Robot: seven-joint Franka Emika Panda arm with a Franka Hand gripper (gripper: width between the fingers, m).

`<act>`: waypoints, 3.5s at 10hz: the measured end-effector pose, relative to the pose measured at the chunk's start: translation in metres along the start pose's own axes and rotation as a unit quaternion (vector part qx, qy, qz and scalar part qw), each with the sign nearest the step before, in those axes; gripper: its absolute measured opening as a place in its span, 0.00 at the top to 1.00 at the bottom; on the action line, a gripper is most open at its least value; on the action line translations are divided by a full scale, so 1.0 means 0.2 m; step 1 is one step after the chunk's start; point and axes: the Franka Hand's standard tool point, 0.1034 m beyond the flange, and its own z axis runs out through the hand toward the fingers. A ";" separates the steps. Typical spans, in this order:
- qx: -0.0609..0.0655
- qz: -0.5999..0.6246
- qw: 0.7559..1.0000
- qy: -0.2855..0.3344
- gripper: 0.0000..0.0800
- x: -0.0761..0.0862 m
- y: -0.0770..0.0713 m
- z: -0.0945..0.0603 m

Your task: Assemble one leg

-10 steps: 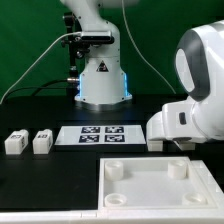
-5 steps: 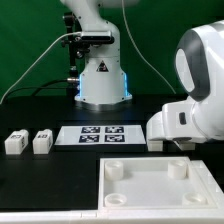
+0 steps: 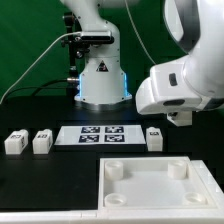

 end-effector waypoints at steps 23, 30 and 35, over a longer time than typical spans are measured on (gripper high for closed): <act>0.013 -0.036 0.785 0.618 0.63 0.42 0.18 -0.77; 0.009 -0.036 0.792 0.609 0.63 0.50 0.20 -0.68; 0.005 -0.037 0.795 0.606 0.63 0.59 0.24 -0.59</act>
Offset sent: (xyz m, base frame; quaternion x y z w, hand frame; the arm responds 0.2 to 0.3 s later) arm 0.0229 -0.0208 0.0418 0.0699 0.3042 0.0163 0.9499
